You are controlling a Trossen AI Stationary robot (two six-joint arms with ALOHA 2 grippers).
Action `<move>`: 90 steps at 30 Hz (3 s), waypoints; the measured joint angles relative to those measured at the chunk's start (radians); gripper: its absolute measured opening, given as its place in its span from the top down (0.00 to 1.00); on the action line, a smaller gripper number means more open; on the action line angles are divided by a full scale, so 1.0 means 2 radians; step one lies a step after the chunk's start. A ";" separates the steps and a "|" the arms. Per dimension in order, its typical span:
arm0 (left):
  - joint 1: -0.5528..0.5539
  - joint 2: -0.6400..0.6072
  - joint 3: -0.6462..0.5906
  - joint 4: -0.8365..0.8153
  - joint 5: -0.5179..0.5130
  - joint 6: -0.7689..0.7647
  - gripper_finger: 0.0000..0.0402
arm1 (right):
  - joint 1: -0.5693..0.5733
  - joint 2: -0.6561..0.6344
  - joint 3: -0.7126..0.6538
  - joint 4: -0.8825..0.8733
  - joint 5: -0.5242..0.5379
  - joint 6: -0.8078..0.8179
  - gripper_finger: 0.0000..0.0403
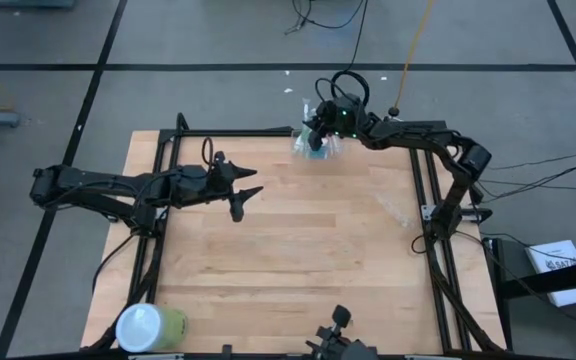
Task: Pick & Place toothbrushing station
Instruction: Put the green toothbrush into the transparent organizer, then return to Home Position
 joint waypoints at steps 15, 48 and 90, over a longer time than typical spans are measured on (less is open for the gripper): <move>0.000 0.000 0.000 0.006 0.000 -0.006 0.42 | 0.005 -0.037 -0.002 -0.036 0.000 0.010 0.75; -0.011 -0.304 -0.086 -0.193 -0.035 0.000 0.42 | 0.001 -0.472 -0.013 -0.452 0.001 -0.001 0.38; -0.011 -0.509 -0.342 -0.055 -0.039 -0.024 0.42 | 0.176 -0.838 -0.576 0.003 -0.039 0.197 0.38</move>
